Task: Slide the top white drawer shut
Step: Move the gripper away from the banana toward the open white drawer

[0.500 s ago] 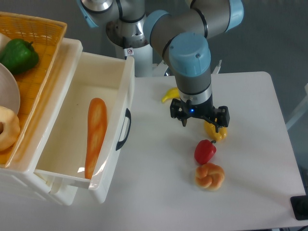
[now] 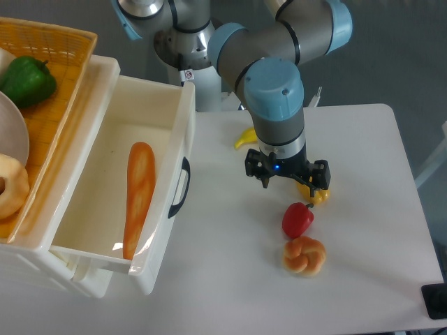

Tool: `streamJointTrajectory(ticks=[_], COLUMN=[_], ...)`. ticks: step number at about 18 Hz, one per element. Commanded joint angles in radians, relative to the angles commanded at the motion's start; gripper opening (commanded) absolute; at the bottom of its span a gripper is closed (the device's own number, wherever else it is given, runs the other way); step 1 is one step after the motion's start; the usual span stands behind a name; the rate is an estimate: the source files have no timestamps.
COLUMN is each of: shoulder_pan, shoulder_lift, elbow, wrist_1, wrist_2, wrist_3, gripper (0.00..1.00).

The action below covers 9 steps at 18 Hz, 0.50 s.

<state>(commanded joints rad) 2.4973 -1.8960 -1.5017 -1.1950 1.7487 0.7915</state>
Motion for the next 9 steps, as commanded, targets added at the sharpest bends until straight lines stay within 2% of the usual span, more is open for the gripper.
streamJointTrajectory(ticks=[3, 5, 9], shoulder_pan=[0.000, 0.000, -0.015], shoulder_lift=[-0.003, 0.002, -0.005], elbow=[-0.011, -0.034, -0.037], wrist_1=[0.000, 0.006, 0.018], wrist_2=[0.002, -0.005, -0.006], wrist_3=[-0.027, -0.104, -0.120], gripper=[1.00, 1.00, 1.00])
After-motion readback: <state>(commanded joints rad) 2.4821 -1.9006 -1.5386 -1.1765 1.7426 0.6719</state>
